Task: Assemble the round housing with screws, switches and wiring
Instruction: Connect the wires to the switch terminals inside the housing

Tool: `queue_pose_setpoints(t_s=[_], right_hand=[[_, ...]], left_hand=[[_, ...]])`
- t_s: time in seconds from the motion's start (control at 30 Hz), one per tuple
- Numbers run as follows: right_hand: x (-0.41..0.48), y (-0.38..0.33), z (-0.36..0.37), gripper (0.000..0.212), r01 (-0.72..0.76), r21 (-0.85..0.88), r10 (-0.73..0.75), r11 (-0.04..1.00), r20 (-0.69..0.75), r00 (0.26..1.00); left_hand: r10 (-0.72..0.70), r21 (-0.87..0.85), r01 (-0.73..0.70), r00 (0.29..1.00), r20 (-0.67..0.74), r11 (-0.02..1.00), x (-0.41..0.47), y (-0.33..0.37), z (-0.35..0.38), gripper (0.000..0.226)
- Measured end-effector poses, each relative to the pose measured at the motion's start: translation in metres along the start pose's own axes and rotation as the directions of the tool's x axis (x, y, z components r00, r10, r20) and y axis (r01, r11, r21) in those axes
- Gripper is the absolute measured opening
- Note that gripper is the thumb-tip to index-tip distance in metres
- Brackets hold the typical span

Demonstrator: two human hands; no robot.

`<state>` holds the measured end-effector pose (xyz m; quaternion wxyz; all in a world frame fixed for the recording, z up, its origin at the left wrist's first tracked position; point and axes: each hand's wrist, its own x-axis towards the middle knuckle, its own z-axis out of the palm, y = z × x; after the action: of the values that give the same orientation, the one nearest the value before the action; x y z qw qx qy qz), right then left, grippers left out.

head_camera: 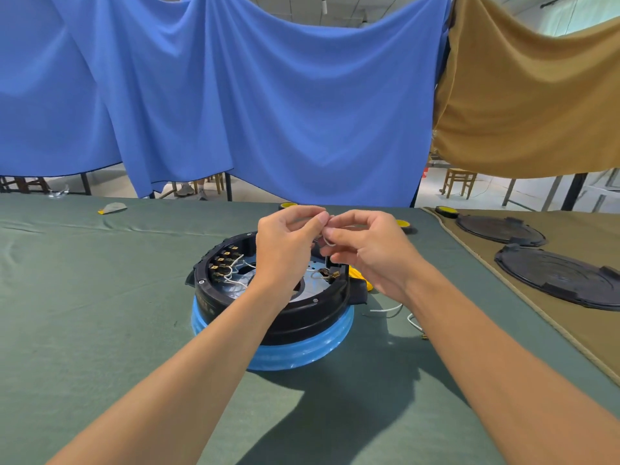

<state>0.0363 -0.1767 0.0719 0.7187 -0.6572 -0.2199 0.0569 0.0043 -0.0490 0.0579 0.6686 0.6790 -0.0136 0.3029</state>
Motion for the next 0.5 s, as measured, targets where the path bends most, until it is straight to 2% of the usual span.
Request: queue_pose_setpoints(t_s=[0.1, 0.23, 0.33, 0.43, 0.5], right_hand=[[0.004, -0.004, 0.005, 0.010, -0.039, 0.009, 0.039, 0.999, 0.073, 0.997], [0.009, -0.006, 0.012, 0.011, -0.053, -0.057, 0.060, 0.997, 0.131, 0.990], [0.014, -0.005, 0.024, 0.008, -0.055, -0.115, 0.070, 0.992, 0.132, 0.989], [0.018, -0.004, 0.036, 0.004, -0.070, -0.218, 0.099, 0.974, 0.128, 0.987], [0.020, -0.002, 0.044, 0.004, -0.041, -0.342, 0.094, 0.939, 0.140, 0.986]], left_hand=[[-0.008, 0.035, 0.007, 1.000, 0.018, 0.999, 0.004, 0.002, -0.011, 0.005], [0.059, 0.231, -0.077, 0.995, 0.084, 0.970, 0.013, 0.006, -0.030, 0.006], [0.103, 0.296, -0.133, 0.988, 0.114, 0.946, 0.019, 0.009, -0.048, 0.010], [0.171, 0.346, -0.155, 0.985, -0.014, 0.925, 0.024, 0.004, -0.077, 0.014], [0.156, 0.377, -0.096, 0.979, -0.132, 0.921, 0.027, -0.004, -0.098, 0.020]])
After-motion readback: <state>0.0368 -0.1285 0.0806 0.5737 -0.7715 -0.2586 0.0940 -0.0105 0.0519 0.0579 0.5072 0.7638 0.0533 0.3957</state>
